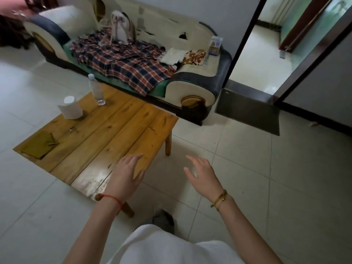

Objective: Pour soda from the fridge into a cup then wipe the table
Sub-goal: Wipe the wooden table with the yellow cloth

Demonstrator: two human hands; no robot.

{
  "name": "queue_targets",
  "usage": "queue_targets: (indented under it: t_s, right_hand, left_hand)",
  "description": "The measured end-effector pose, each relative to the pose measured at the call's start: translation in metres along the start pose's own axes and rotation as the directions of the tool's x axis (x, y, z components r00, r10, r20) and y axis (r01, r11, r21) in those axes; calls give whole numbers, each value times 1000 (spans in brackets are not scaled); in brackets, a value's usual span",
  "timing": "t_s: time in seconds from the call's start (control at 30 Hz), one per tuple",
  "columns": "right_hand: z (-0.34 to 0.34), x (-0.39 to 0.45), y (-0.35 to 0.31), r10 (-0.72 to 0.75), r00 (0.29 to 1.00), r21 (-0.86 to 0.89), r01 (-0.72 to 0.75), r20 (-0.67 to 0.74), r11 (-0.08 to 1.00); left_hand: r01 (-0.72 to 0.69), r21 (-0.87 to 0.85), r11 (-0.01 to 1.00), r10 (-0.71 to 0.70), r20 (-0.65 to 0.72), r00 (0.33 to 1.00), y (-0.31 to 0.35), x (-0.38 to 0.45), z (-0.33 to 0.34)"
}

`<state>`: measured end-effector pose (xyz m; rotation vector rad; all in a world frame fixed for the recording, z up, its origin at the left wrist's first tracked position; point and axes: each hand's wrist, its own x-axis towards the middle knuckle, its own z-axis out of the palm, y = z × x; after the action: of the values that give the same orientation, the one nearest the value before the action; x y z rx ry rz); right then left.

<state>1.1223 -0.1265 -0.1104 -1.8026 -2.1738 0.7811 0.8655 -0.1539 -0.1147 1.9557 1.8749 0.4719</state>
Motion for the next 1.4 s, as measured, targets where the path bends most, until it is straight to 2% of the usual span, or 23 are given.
queue_targets:
  t_s: [0.37, 0.63, 0.83, 1.13, 1.3, 1.4]
  right_hand:
    - [-20, 198, -45, -211, 967, 11, 212, 140, 977]
    - [13, 279, -88, -373, 877, 5, 390, 304, 921]
    - [31, 330, -108, -457, 766, 18, 505, 452, 863]
    - [35, 415, -148, -592, 591, 60, 679, 548, 732]
    - [63, 435, -158, -593, 548, 105, 676, 590, 729]
    - [87, 442, -164, -585, 530, 109, 677, 614, 727]
  left_hand:
    - [233, -12, 972, -233, -98, 968, -49, 114, -43]
    - [493, -78, 866, -499, -175, 849, -89, 121, -51]
    - [670, -161, 724, -689, -211, 694, -96, 125, -39]
    - [772, -354, 527, -846, -306, 437, -102, 161, -34]
    - [780, -462, 422, -899, -325, 294, -115, 165, -28]
    - [791, -474, 386, -914, -316, 256, -133, 163, -26]
